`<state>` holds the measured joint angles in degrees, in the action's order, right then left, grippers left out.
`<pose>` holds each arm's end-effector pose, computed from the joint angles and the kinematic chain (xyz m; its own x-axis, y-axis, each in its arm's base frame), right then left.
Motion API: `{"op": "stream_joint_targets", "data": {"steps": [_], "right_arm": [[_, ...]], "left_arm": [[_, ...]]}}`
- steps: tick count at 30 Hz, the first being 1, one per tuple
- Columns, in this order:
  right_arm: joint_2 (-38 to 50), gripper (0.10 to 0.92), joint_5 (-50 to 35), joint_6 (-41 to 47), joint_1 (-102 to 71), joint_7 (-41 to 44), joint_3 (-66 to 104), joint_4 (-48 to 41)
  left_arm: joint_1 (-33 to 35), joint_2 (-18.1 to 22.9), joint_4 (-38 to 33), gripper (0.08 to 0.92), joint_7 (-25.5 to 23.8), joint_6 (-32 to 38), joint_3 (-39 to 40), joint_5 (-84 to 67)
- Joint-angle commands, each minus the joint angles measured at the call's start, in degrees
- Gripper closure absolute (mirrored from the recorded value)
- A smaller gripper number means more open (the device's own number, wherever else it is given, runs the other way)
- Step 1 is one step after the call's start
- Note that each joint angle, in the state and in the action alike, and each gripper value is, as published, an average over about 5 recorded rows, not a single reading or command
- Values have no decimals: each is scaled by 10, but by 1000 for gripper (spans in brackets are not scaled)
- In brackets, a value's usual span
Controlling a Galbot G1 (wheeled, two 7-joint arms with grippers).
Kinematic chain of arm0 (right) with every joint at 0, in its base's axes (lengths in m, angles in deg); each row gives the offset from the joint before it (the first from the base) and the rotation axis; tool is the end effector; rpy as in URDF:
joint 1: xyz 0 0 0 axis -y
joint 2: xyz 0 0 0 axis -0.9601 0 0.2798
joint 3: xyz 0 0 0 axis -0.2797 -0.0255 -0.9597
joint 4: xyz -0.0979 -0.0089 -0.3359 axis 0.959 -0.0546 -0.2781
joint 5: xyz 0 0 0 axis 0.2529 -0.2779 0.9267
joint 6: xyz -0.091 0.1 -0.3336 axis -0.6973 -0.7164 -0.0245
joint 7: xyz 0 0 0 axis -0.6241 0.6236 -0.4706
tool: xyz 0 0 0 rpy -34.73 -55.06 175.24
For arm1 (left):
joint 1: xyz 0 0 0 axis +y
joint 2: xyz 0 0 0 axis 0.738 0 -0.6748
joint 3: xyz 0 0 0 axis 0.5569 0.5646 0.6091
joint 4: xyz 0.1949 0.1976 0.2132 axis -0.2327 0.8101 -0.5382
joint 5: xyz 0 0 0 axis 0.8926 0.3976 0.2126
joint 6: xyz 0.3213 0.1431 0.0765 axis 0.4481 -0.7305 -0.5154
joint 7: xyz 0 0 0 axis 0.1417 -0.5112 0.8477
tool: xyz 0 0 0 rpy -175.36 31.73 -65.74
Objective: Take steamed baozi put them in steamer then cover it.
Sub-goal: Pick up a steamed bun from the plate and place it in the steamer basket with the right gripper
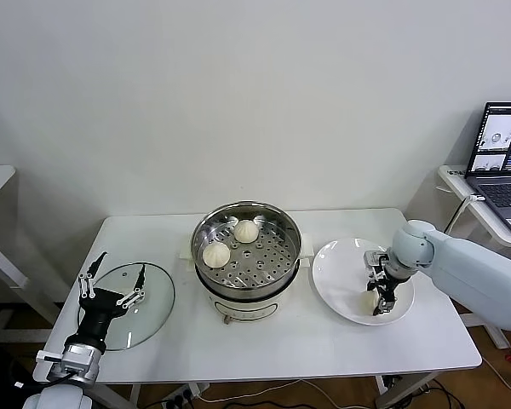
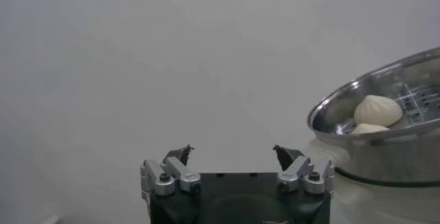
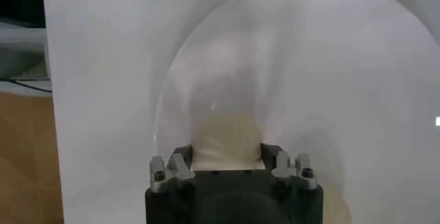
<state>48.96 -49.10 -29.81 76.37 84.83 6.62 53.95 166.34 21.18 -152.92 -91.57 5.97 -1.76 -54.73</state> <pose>0.5100 -0.1430 -0.2263 -0.0670 -0.0653 0.9956 -0.9976 0.0238 -0.0655 0.1940 0.1036 -0.2702 -0.9984 0.0543 -0.0150 0.0406 0.8782 0.4766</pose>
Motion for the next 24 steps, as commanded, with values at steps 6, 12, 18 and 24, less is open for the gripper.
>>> {"op": "stream_joint_targets", "data": {"steps": [6, 12, 18, 24], "right_arm": [[4, 359, -60, 0, 114, 15, -24, 18], [-15, 362, -98, -43, 278, 33, -103, 32], [-74, 355, -104, -141, 420, 38, -176, 48], [-154, 355, -83, -243, 460, 34, -200, 48]], "left_arm": [[0, -1, -1, 177, 1, -3, 3, 1], [-2, -1, 0, 177, 1, -4, 7, 2], [-3, -2, -2, 177, 1, -4, 4, 1], [-3, -4, -5, 177, 0, -4, -1, -1]]}}
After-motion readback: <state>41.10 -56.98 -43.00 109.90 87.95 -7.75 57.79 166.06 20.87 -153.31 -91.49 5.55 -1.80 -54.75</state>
